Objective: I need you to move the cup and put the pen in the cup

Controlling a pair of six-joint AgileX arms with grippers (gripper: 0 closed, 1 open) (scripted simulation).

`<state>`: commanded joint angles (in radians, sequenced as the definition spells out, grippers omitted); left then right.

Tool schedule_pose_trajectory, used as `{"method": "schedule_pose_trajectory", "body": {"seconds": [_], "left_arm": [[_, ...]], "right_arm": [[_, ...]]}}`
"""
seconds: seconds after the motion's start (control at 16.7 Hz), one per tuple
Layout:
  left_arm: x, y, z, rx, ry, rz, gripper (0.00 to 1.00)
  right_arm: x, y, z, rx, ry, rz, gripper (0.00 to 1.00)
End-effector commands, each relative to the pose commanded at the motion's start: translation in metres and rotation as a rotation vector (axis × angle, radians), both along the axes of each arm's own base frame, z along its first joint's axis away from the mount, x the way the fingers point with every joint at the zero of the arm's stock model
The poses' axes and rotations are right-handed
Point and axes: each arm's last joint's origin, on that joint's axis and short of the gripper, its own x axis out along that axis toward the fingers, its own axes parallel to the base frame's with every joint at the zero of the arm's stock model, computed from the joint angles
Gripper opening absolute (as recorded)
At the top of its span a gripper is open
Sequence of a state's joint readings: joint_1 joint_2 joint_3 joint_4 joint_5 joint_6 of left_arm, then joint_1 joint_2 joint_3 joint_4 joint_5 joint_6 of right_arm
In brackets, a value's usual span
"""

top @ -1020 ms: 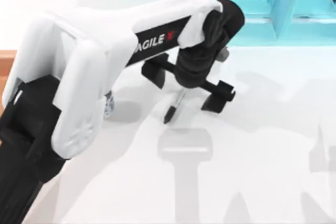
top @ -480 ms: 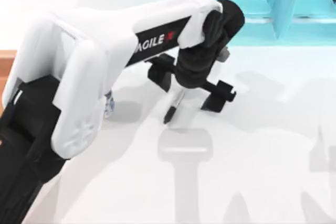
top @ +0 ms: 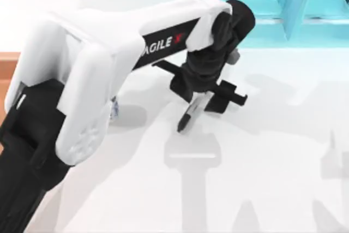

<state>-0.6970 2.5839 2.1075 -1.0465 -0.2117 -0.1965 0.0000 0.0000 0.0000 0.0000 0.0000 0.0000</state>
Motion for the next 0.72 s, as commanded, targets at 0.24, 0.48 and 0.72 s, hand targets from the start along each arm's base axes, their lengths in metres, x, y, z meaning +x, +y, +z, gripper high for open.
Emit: {"method": "schedule_pose_trajectory", "body": {"seconds": [0.24, 0.48, 0.72], "left_arm": [[0.000, 0.000, 0.000, 0.000, 0.000, 0.000, 0.00], [-0.006, -0.010, 0.031, -0.084, -0.020, 0.002, 0.00], [-0.023, -0.012, 0.052, -0.082, -0.021, 0.007, 0.00]], "right_arm": [[0.000, 0.000, 0.000, 0.000, 0.000, 0.000, 1.00], [0.000, 0.000, 0.000, 0.000, 0.000, 0.000, 1.00], [0.000, 0.000, 0.000, 0.000, 0.000, 0.000, 1.00]]}}
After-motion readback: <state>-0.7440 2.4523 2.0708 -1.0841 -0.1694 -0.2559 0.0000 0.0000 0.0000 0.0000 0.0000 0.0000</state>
